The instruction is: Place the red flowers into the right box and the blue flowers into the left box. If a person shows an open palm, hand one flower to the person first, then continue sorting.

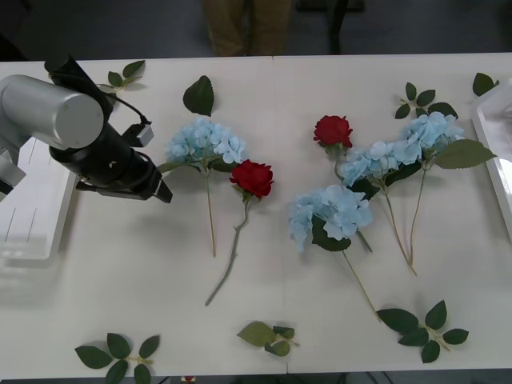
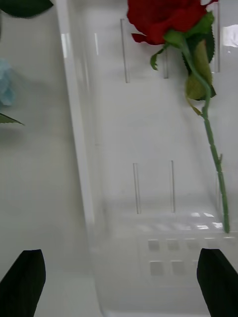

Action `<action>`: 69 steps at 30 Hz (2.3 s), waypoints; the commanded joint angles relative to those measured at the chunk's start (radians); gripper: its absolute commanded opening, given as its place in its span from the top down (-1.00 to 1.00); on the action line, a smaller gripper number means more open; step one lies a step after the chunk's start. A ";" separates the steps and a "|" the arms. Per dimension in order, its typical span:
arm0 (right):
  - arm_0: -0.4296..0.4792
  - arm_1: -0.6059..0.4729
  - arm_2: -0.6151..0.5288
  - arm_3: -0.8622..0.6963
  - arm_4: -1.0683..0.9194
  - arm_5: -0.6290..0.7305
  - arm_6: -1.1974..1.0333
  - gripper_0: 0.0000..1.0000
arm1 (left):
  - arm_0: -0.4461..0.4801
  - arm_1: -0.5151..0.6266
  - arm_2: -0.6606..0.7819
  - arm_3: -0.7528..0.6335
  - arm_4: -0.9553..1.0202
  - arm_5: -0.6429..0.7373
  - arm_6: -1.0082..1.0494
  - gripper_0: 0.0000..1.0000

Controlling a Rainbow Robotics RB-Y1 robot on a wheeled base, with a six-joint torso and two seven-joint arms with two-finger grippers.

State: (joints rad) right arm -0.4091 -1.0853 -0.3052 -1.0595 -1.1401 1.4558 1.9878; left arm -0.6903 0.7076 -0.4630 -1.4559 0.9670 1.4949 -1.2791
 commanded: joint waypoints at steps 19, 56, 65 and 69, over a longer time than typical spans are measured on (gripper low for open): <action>0.207 0.136 0.581 -0.473 0.065 -0.680 -0.665 -0.78 | -0.106 -0.111 -0.352 -0.026 -0.174 -0.301 0.532 -1.00; 0.004 0.329 0.597 -0.254 0.258 -0.758 -0.708 1.00 | -0.106 -0.105 -0.467 0.106 -0.291 -0.509 0.550 1.00; 0.029 0.292 0.577 -0.358 0.229 -0.723 -0.705 1.00 | -0.106 -0.106 -0.467 0.106 -0.307 -0.509 0.541 1.00; 0.130 0.245 0.419 -0.588 0.215 -0.585 -0.708 1.00 | -0.106 -0.105 -0.468 0.106 -0.312 -0.509 0.535 1.00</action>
State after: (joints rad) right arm -0.3445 -0.7901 0.2494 -1.4719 -0.9111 0.8026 1.3097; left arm -0.7873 0.6106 -0.9046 -1.3576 0.6707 0.9963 -0.7386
